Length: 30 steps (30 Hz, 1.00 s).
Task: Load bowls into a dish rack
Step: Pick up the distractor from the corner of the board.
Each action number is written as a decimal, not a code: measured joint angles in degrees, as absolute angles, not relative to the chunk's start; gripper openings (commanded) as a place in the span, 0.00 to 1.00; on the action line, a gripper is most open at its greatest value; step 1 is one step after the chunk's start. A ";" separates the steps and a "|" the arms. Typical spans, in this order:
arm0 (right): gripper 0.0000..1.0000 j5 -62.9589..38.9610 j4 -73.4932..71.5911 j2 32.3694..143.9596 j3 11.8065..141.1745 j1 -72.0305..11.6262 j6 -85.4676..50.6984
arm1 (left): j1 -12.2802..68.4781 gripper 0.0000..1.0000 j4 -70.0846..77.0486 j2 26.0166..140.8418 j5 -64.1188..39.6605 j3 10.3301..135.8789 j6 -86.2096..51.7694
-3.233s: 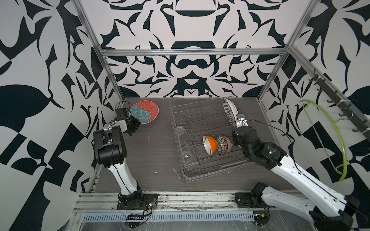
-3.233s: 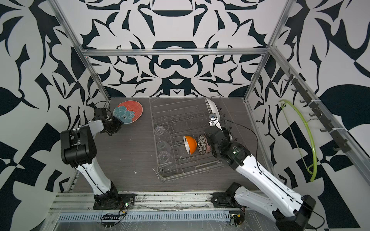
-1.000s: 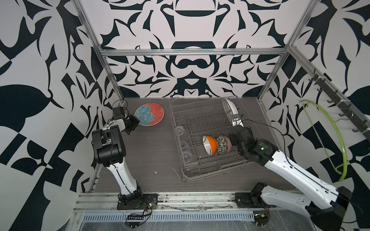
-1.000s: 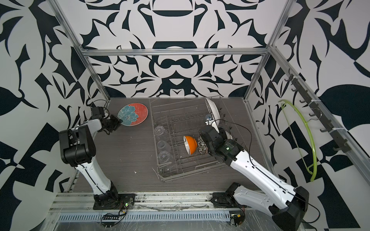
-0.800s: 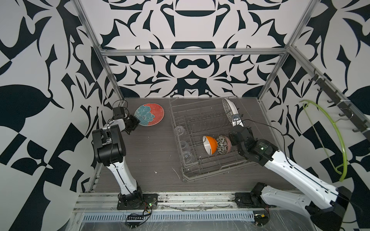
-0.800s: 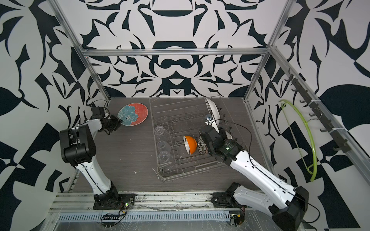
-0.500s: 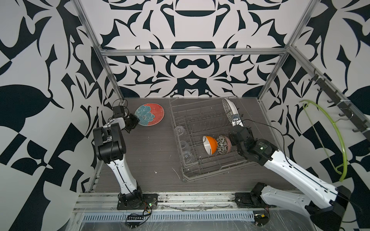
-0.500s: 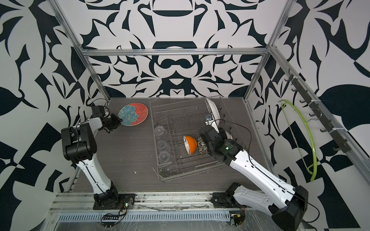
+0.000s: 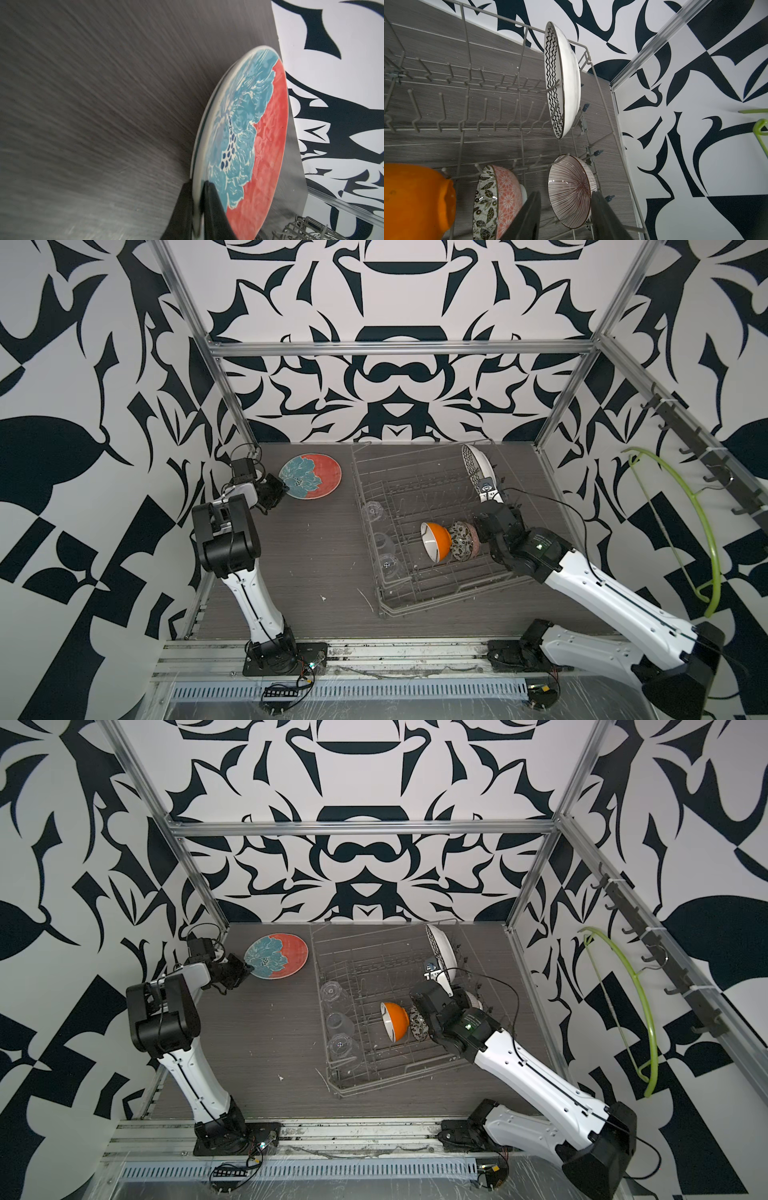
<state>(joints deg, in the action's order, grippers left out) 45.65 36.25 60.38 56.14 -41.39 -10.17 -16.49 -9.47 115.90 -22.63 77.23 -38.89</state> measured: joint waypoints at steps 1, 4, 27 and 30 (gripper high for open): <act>0.44 45.71 36.25 60.49 56.16 -41.41 -10.17 | -16.49 0.04 -9.50 115.90 -22.72 77.23 -38.89; 0.44 45.76 36.25 60.58 56.18 -41.47 -10.17 | -16.49 0.04 -9.61 115.90 -22.85 77.23 -38.92; 0.44 46.35 36.27 60.58 56.18 -41.78 -10.17 | -16.49 0.05 -10.50 114.06 -22.31 76.36 -38.48; 0.43 46.41 36.29 60.60 56.18 -41.78 -10.17 | -16.49 0.05 -10.50 114.06 -22.31 76.34 -38.48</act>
